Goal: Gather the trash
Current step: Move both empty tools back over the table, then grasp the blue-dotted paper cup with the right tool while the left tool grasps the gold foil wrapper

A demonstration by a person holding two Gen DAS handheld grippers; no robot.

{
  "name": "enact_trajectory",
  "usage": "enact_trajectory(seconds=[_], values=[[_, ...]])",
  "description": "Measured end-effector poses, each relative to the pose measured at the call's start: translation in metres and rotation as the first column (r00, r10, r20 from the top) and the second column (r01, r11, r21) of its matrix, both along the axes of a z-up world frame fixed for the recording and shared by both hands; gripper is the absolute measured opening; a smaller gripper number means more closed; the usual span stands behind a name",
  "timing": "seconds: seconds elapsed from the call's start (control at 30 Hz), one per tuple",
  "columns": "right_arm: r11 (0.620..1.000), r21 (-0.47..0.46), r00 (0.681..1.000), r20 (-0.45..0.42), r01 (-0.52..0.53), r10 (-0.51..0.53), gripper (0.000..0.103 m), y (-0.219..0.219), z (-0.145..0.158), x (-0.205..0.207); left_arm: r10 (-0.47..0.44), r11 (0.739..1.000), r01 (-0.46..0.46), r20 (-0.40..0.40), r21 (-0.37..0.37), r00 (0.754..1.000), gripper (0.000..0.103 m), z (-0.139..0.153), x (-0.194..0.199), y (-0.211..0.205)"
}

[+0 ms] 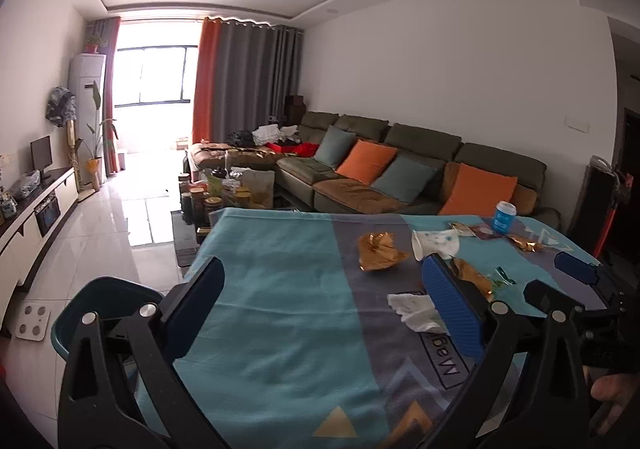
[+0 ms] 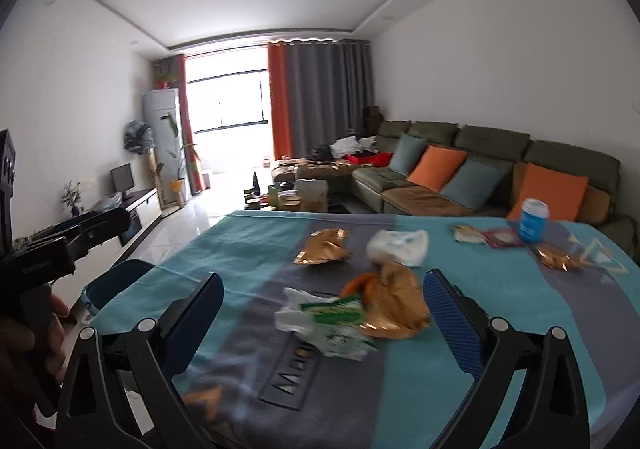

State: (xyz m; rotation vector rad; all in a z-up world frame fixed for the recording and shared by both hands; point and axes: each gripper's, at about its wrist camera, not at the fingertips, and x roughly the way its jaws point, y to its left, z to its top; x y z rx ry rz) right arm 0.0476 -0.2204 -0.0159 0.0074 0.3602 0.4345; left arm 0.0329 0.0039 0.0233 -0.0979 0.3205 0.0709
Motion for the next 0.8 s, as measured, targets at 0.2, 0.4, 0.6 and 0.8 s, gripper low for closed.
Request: enact_trajectory(seconds=[0.2, 0.4, 0.6, 0.8], values=[[0.998, -0.014, 0.998, -0.032, 0.056, -0.056, 0.096, -0.02, -0.01, 0.002, -0.022, 1.0, 0.022, -0.004, -0.001, 1.0, 0.098, -0.003, 0.004, -0.004], [0.996, -0.009, 0.995, -0.05, 0.089, -0.089, 0.096, -0.034, -0.013, 0.005, -0.059, 0.998, 0.059, -0.004, 0.025, 0.998, 0.098, -0.006, 0.009, -0.018], [0.993, -0.007, 0.989, -0.085, 0.118, -0.118, 0.096, -0.044, -0.02, 0.016, -0.102, 0.994, 0.103, -0.024, 0.042, 0.994, 0.098, -0.012, 0.02, -0.03], [0.989, -0.017, 0.982, -0.119, 0.149, -0.15, 0.096, -0.056, -0.026, 0.037, -0.147, 0.988, 0.149, -0.052, 0.05, 0.988, 0.098, -0.021, 0.038, -0.041]])
